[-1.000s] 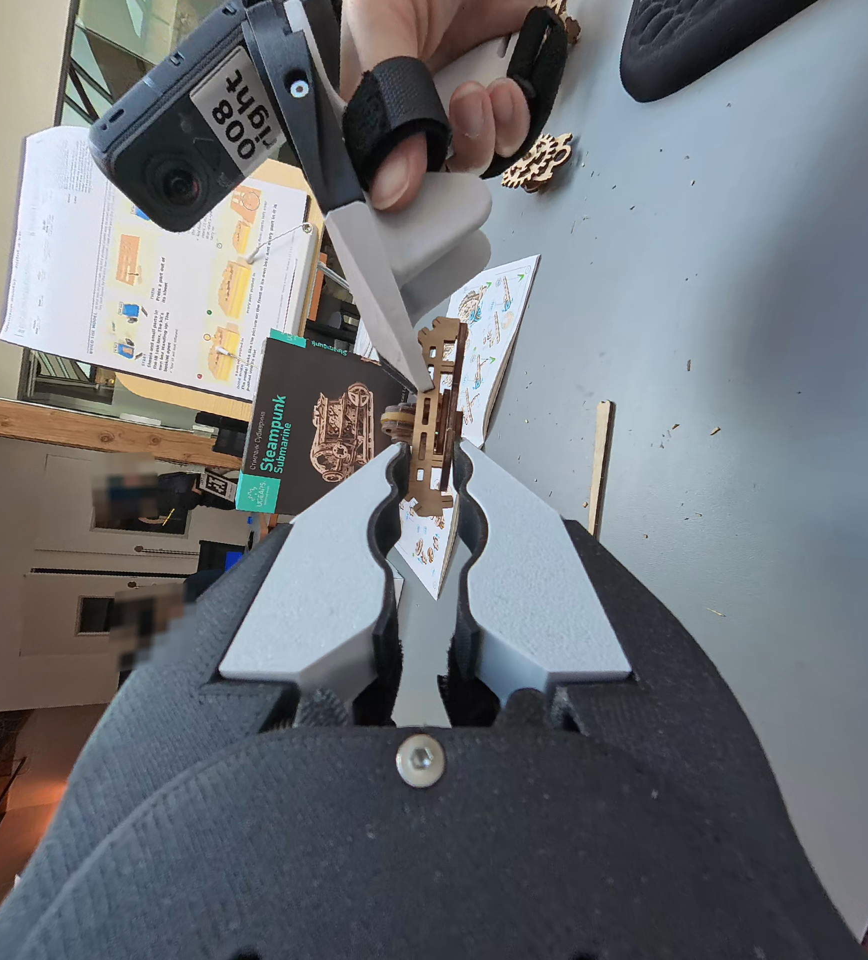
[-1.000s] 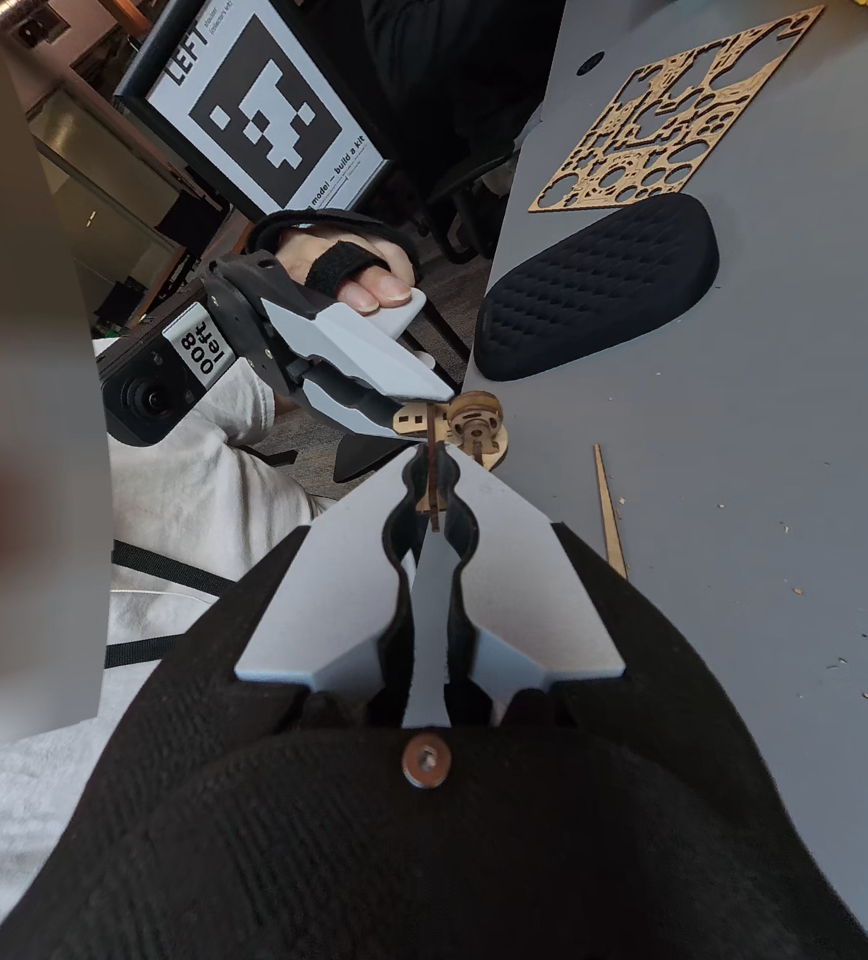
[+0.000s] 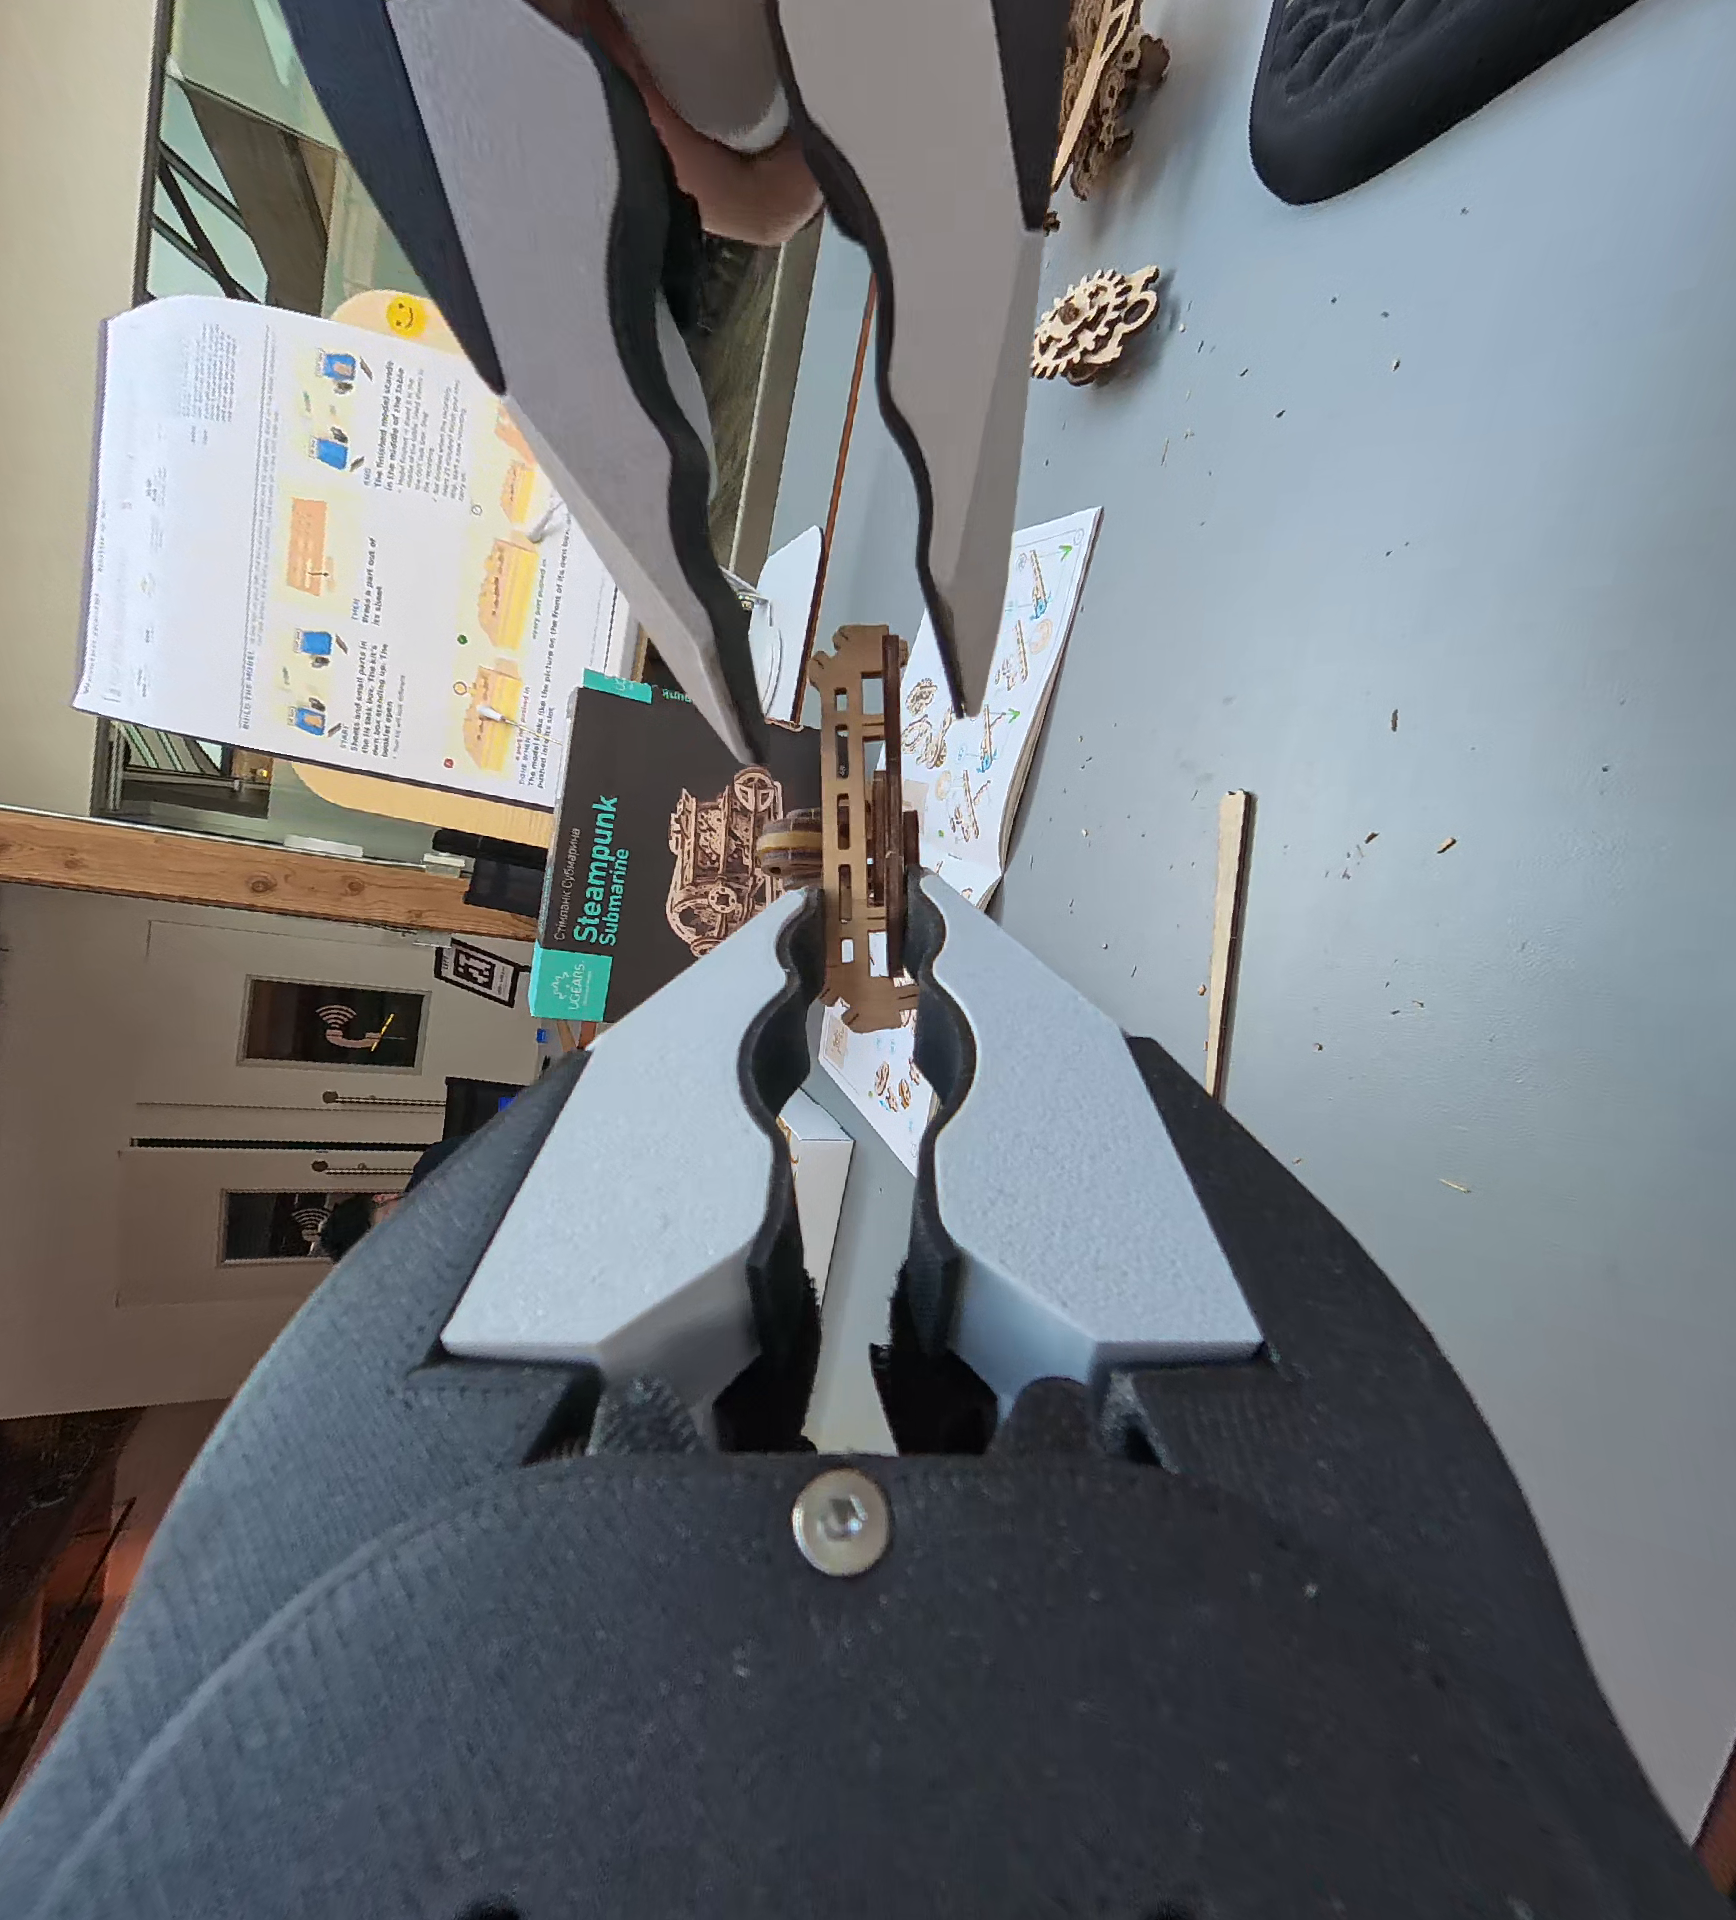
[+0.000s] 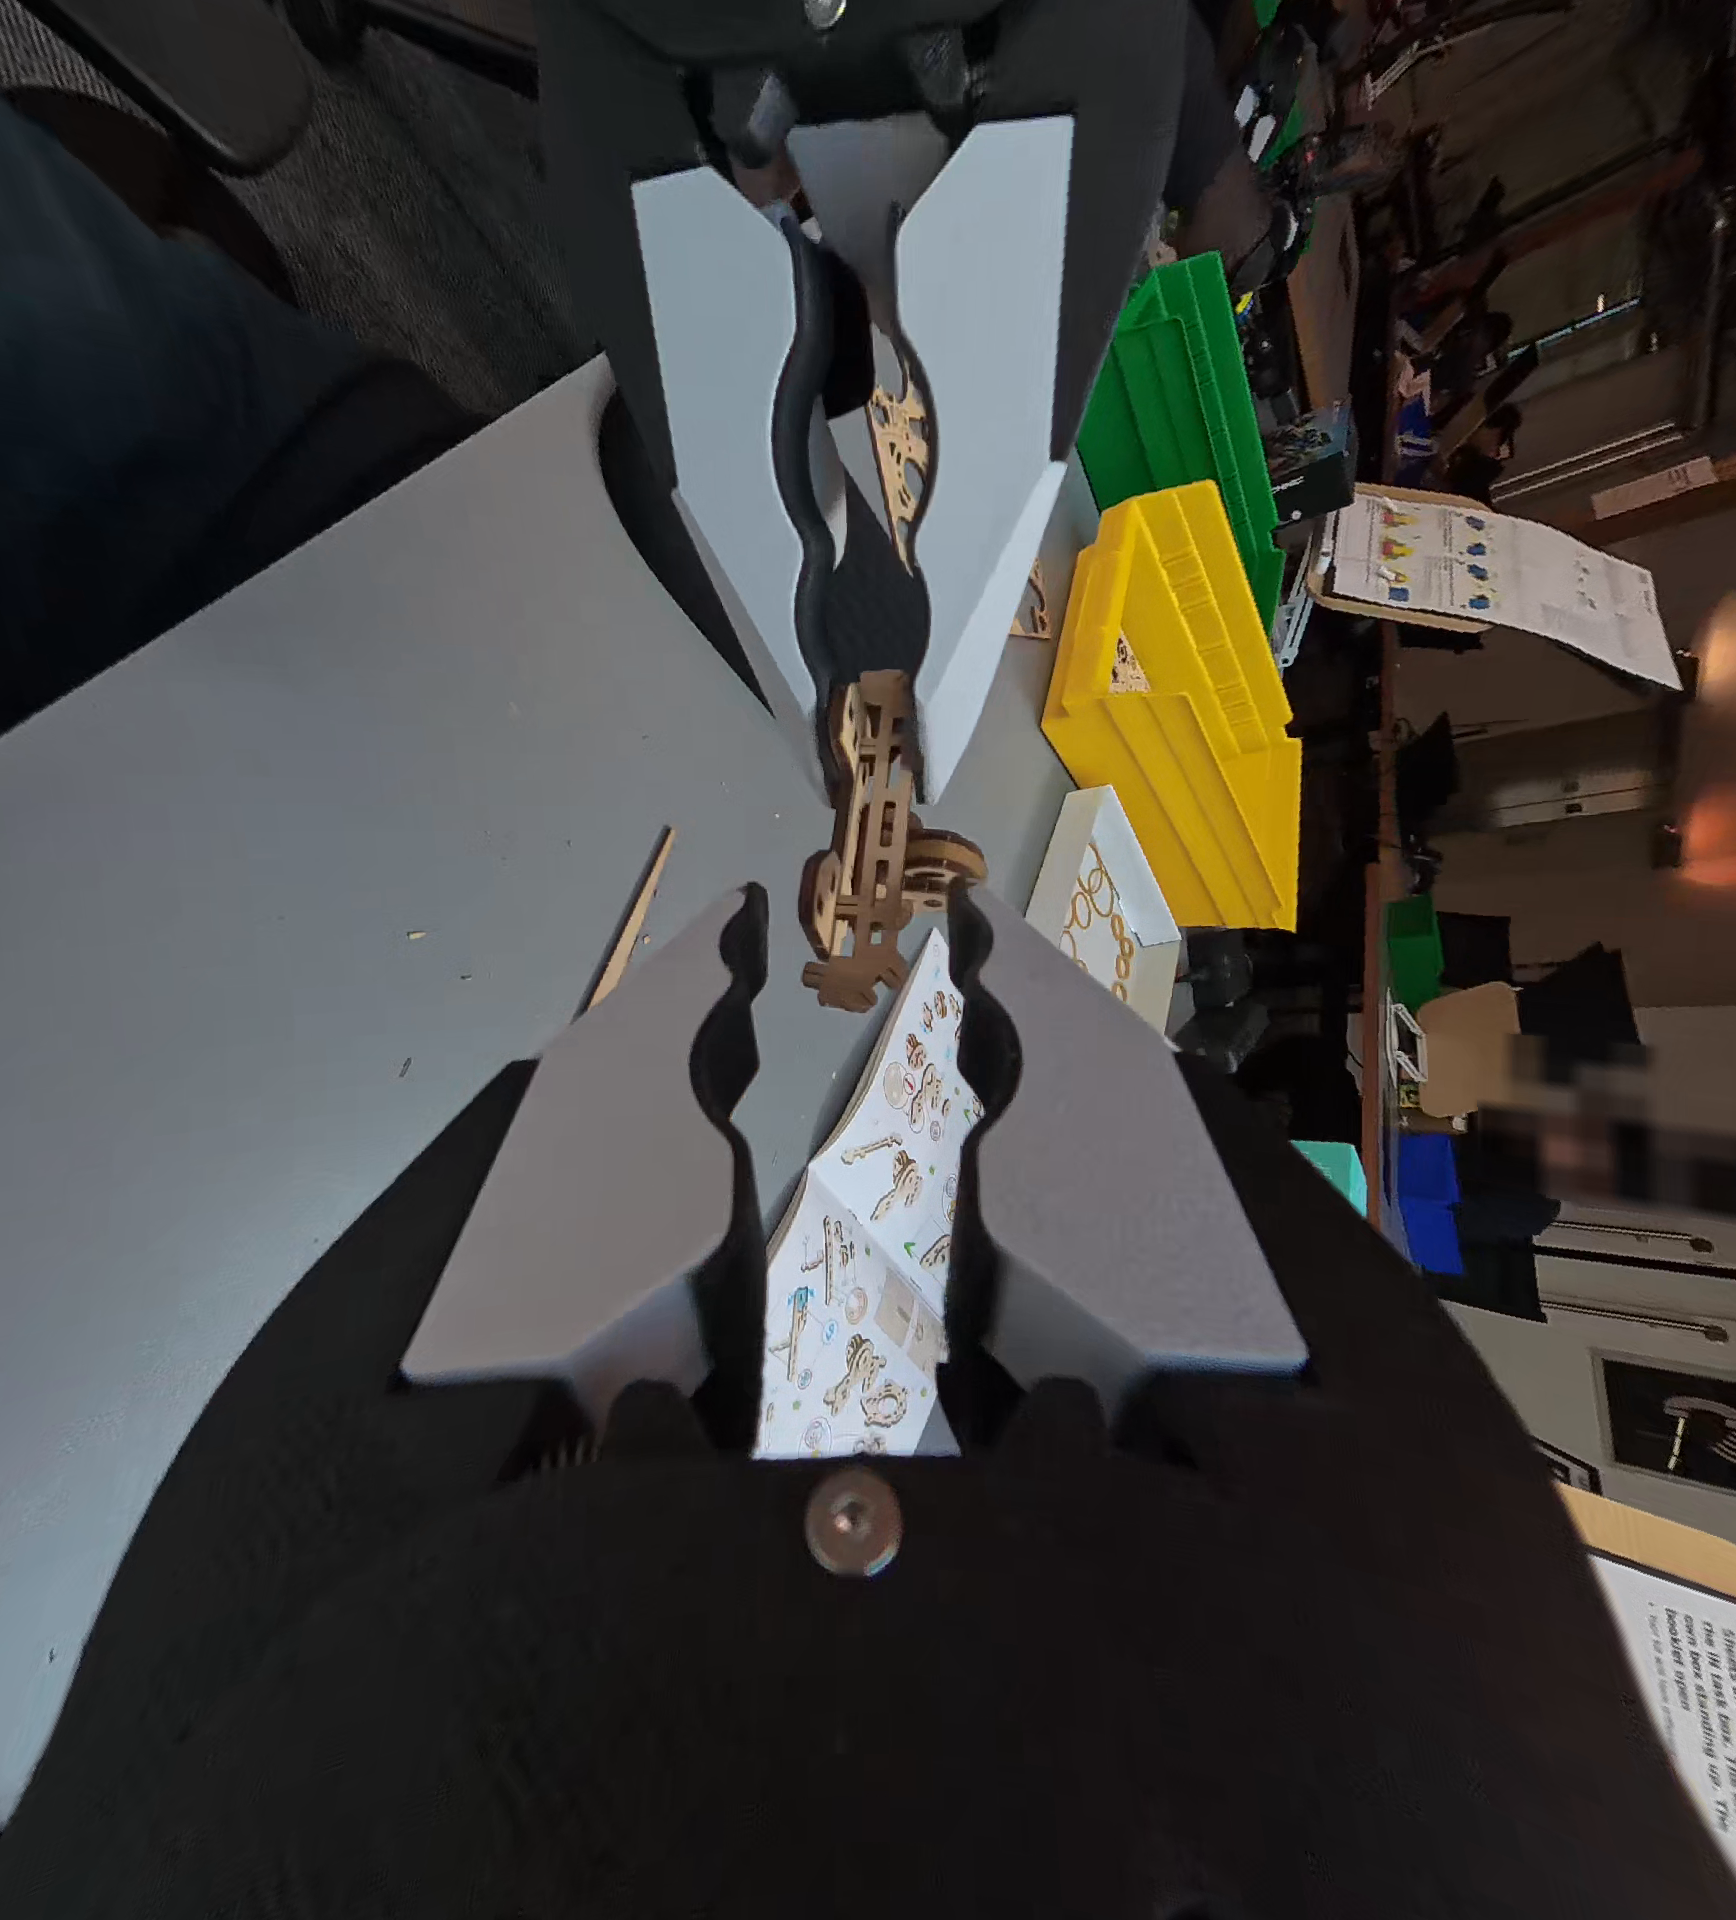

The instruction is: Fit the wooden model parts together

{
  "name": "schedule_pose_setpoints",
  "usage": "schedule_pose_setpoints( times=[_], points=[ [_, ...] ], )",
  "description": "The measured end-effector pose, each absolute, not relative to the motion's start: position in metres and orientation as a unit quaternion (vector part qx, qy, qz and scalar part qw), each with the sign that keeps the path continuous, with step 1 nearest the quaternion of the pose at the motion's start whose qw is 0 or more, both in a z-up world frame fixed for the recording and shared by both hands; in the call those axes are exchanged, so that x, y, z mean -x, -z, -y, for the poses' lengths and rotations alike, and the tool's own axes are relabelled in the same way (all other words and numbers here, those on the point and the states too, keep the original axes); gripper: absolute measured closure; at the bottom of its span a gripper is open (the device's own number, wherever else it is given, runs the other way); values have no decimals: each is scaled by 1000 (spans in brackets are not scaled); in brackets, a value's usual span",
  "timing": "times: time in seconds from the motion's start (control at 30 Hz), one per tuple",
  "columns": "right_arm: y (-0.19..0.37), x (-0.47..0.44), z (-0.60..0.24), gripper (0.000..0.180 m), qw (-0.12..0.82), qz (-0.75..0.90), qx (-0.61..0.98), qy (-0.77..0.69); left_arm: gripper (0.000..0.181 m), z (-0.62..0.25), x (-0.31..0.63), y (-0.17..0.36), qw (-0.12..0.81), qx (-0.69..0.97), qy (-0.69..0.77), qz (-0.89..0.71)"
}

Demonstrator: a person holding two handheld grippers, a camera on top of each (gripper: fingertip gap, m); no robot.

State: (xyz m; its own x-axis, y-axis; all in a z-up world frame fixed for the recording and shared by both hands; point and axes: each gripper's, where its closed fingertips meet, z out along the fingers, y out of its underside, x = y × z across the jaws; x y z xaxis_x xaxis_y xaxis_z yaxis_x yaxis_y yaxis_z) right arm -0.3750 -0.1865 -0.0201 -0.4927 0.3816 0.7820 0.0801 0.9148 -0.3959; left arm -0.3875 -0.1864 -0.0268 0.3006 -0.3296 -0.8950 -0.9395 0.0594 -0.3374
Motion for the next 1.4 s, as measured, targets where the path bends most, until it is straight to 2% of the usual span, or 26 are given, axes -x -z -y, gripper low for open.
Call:
schedule_pose_setpoints(
  times=[0.07,0.13,0.4,1.07,1.3,1.4],
  points=[
    [27,379,181,147,485,854,144,-117,168,186,386,26,515,619,-296,-513],
    [29,381,180,157,490,855,140,-100,168,186,384,26,514,618,-298,-515],
    [28,387,176,165,515,845,137,-48,168,185,388,27,510,626,-297,-510],
    [28,393,172,166,525,833,168,-51,168,182,395,28,506,637,-301,-497],
    [28,396,175,160,515,831,195,-80,168,182,398,25,500,641,-310,-492],
    [24,400,171,164,532,817,211,-63,168,180,399,24,500,654,-301,-481]
  ],
)
